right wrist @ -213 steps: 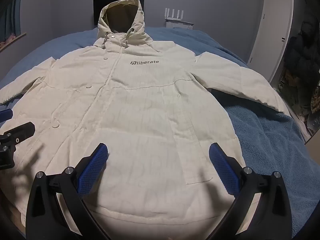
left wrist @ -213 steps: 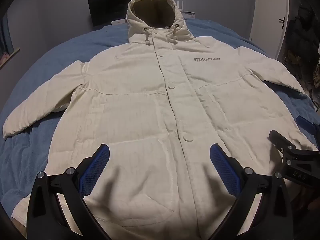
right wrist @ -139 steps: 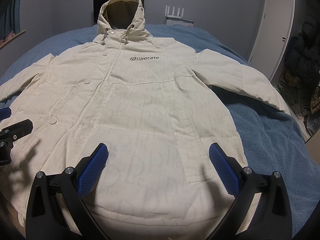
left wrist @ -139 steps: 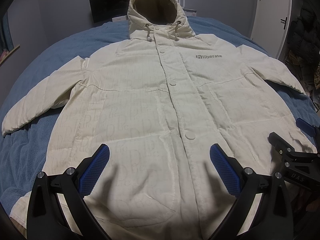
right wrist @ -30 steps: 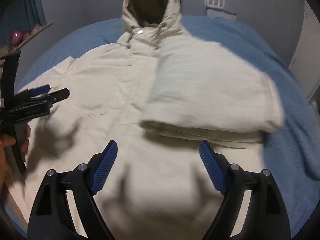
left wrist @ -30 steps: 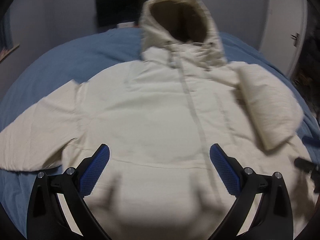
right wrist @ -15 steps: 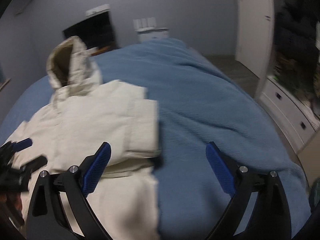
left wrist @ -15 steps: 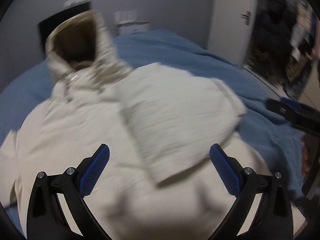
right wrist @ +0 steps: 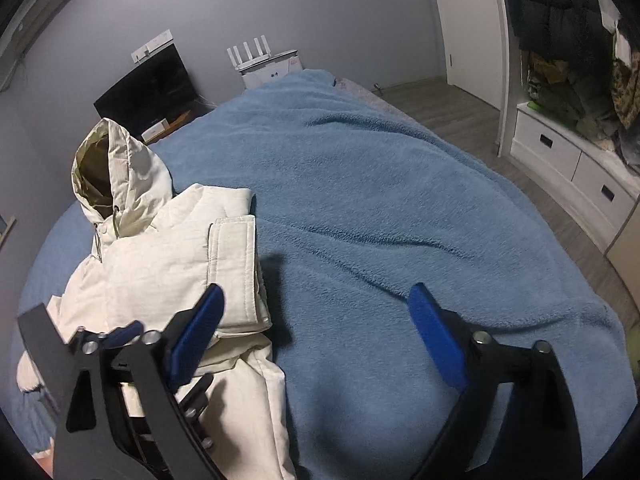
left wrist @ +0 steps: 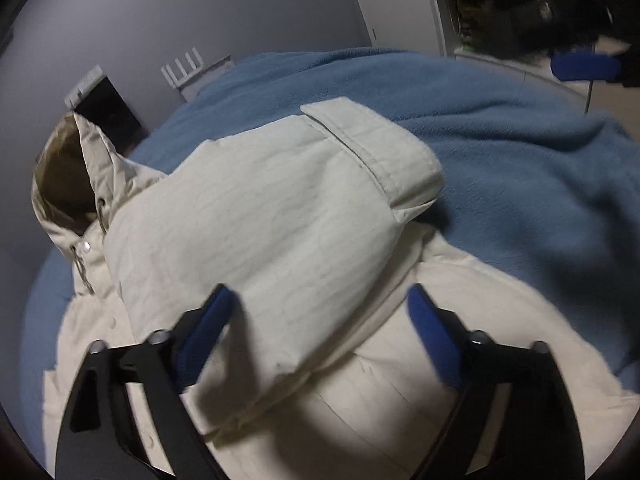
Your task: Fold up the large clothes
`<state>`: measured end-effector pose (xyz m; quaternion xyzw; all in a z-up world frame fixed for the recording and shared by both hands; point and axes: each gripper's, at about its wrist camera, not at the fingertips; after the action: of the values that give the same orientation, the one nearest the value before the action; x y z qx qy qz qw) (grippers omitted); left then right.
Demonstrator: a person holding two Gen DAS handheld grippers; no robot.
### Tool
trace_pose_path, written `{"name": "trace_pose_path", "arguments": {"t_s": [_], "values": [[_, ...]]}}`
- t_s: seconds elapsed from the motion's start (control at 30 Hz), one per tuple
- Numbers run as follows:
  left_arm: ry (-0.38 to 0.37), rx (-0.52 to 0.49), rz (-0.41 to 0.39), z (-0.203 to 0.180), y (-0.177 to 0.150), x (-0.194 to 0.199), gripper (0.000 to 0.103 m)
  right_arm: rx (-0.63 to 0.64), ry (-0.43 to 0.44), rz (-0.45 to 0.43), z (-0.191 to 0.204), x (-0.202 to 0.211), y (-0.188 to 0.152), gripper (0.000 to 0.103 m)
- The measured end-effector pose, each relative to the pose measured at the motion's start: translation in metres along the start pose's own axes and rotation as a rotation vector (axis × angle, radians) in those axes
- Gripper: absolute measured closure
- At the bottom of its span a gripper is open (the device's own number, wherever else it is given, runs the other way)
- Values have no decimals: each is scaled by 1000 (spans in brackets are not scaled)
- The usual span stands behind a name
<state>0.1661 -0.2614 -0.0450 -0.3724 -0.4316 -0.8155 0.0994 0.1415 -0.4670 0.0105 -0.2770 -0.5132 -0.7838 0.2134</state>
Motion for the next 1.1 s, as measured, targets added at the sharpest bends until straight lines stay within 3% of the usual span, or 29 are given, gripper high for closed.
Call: {"name": "trace_pose_path", "arguments": {"t_s": [0.1, 0.13, 0.17, 0.27, 0.47, 0.7, 0.93, 1.1], "values": [[-4, 9, -2, 5, -2, -2, 53, 11, -9, 9, 3, -3, -2, 34], [-9, 11, -8, 8, -1, -2, 80, 17, -10, 11, 5, -3, -2, 34], [-17, 24, -16, 14, -1, 2, 88, 19, -6, 12, 6, -4, -2, 34], [-17, 114, -39, 38, 1, 14, 95, 27, 2, 12, 11, -3, -3, 34], [-3, 318, -100, 113, -12, 55, 98, 68, 32, 9, 31, -3, -8, 34], [69, 438, -80, 188, -59, 96, 99, 169, 58, 19, 65, -6, -21, 34], [128, 515, -40, 209, -113, 107, 100, 305, 90, 35, 109, -12, -46, 34], [140, 559, 21, 221, -153, 90, 99, 358, 115, 71, 128, -21, -67, 34]]}}
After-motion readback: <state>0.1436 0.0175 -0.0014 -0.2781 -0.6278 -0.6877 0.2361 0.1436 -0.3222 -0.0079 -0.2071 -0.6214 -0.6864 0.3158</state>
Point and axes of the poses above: each gripper's, at about its wrist camera, not at the fingertips, and x roughly against the way its jaws point, z to its left, y to its top, and after that the axes turned 3 degrees about -z, right-handed
